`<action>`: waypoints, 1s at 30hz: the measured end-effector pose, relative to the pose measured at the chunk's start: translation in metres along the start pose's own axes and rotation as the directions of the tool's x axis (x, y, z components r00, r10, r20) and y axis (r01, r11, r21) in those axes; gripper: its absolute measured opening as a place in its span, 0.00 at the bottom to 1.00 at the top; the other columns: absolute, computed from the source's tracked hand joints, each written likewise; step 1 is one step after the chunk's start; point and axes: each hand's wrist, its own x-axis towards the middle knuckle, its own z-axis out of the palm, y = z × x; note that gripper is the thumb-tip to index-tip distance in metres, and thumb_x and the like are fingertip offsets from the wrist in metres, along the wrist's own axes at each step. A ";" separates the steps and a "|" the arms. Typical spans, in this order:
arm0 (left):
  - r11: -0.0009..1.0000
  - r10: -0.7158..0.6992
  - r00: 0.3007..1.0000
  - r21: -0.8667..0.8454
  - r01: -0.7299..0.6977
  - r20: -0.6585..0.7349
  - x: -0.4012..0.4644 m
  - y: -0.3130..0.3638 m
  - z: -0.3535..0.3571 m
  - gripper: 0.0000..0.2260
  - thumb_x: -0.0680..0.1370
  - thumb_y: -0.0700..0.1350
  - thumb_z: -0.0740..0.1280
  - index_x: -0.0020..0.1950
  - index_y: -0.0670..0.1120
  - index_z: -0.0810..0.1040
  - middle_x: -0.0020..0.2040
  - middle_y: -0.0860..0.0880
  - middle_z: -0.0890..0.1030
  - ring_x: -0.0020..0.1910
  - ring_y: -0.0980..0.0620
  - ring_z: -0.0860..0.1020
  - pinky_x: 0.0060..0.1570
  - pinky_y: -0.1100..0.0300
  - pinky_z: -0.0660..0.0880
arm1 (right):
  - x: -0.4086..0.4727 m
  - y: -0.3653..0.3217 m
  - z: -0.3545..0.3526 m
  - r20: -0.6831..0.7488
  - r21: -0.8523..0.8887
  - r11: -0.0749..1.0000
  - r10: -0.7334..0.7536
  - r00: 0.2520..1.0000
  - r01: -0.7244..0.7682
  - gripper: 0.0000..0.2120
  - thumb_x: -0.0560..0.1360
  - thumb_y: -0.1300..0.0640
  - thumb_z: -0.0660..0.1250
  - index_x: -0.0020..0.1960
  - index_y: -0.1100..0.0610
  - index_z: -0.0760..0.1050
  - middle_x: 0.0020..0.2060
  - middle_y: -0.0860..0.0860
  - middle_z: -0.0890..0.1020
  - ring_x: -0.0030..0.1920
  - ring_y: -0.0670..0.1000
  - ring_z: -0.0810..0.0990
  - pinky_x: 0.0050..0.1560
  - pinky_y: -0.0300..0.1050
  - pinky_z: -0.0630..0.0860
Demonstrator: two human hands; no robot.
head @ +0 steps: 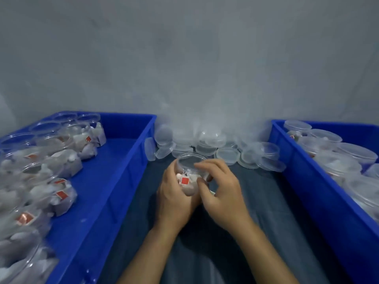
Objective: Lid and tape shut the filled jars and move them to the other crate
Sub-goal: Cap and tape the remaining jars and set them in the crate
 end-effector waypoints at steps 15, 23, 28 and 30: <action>0.993 -0.013 0.990 -0.112 0.029 0.138 0.005 -0.007 0.007 0.30 0.68 0.69 0.78 0.64 0.77 0.66 0.53 0.69 0.83 0.49 0.69 0.83 0.43 0.77 0.74 | 0.037 0.075 -0.053 -0.367 0.029 0.803 0.562 0.741 -0.595 0.19 0.79 0.62 0.64 0.67 0.49 0.79 0.65 0.49 0.75 0.58 0.52 0.79 0.66 0.53 0.75; 0.997 -0.022 0.992 -0.069 0.031 0.127 0.006 -0.014 0.010 0.34 0.65 0.78 0.73 0.65 0.80 0.61 0.54 0.71 0.82 0.50 0.70 0.82 0.41 0.72 0.76 | 0.066 0.113 -0.043 -0.335 -0.513 0.555 0.574 0.748 -0.655 0.26 0.78 0.56 0.67 0.75 0.47 0.70 0.80 0.57 0.61 0.75 0.62 0.60 0.74 0.58 0.64; 0.998 -0.029 0.993 -0.055 0.036 0.113 0.005 -0.016 0.011 0.30 0.67 0.75 0.74 0.62 0.82 0.61 0.53 0.71 0.82 0.48 0.68 0.82 0.46 0.59 0.81 | 0.069 0.125 -0.030 -0.228 -0.813 0.436 0.374 0.899 -0.387 0.26 0.71 0.61 0.72 0.68 0.51 0.74 0.73 0.56 0.66 0.66 0.61 0.67 0.65 0.54 0.67; 0.998 -0.033 0.993 -0.058 0.040 0.115 0.005 -0.016 0.010 0.30 0.67 0.74 0.74 0.62 0.84 0.60 0.53 0.71 0.82 0.49 0.68 0.82 0.47 0.58 0.81 | 0.073 0.127 -0.025 -0.173 -0.838 0.426 0.387 0.906 -0.341 0.26 0.70 0.61 0.71 0.67 0.51 0.75 0.70 0.55 0.69 0.64 0.61 0.67 0.64 0.53 0.66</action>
